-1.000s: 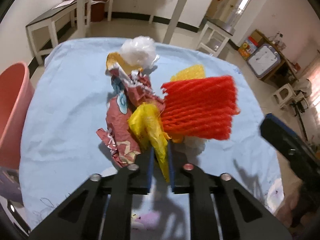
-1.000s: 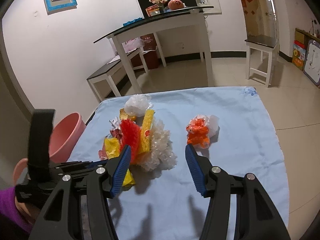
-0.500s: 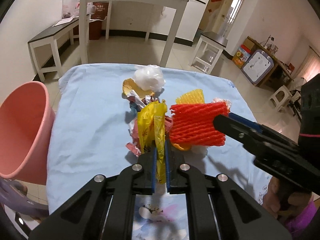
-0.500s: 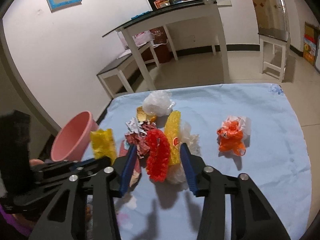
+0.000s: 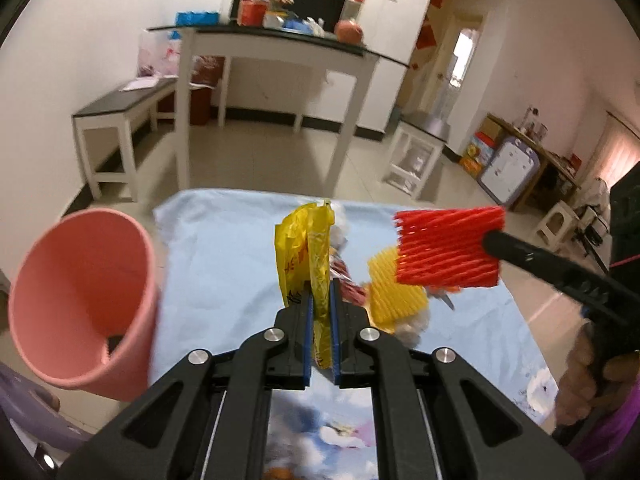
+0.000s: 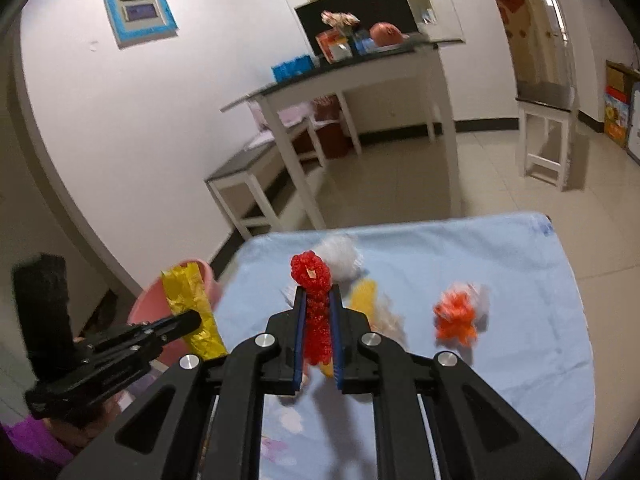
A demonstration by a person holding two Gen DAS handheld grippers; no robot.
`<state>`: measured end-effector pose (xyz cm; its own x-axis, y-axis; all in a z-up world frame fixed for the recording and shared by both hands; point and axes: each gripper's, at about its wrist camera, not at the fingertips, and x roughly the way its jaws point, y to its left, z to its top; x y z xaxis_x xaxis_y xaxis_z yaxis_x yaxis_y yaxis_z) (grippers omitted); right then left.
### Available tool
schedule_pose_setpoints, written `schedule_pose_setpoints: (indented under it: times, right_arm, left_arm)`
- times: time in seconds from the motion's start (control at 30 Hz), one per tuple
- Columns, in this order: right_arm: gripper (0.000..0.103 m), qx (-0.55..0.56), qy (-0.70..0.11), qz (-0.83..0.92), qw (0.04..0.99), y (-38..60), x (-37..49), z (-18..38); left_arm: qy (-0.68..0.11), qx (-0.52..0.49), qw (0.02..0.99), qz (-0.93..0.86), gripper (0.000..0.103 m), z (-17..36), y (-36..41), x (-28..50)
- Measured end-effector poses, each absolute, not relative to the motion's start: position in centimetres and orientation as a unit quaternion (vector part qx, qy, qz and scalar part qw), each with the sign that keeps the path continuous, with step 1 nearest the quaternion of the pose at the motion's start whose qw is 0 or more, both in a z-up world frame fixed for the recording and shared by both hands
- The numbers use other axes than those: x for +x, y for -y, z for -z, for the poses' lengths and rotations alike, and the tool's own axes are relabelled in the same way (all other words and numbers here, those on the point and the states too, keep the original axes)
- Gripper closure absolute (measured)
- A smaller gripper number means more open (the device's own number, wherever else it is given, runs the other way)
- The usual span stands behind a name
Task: Collect trash
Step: 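Carry the yellow bag and red net over the pink bucket and open both grippers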
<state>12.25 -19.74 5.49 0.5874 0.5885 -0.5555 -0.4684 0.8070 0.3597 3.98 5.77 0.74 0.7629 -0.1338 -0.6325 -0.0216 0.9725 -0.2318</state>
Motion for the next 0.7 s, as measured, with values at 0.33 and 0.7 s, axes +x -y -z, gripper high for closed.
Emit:
schedule_pose_setpoints:
  times: [0.33, 0.7]
  right_arm:
    - [0.093, 0.071, -0.336, -0.401, 0.849, 9.5, 13.5, -8.3]
    - [0.092, 0.004, -0.364, -0.452, 0.815, -3.0, 13.1, -6.4]
  left_arm:
    - [-0.298, -0.129, 0.942, -0.081, 0.096, -3.0, -13.5, 0.6]
    - [-0.308, -0.141, 0.927, -0.159, 0.096, -1.1, -19.2, -1.3]
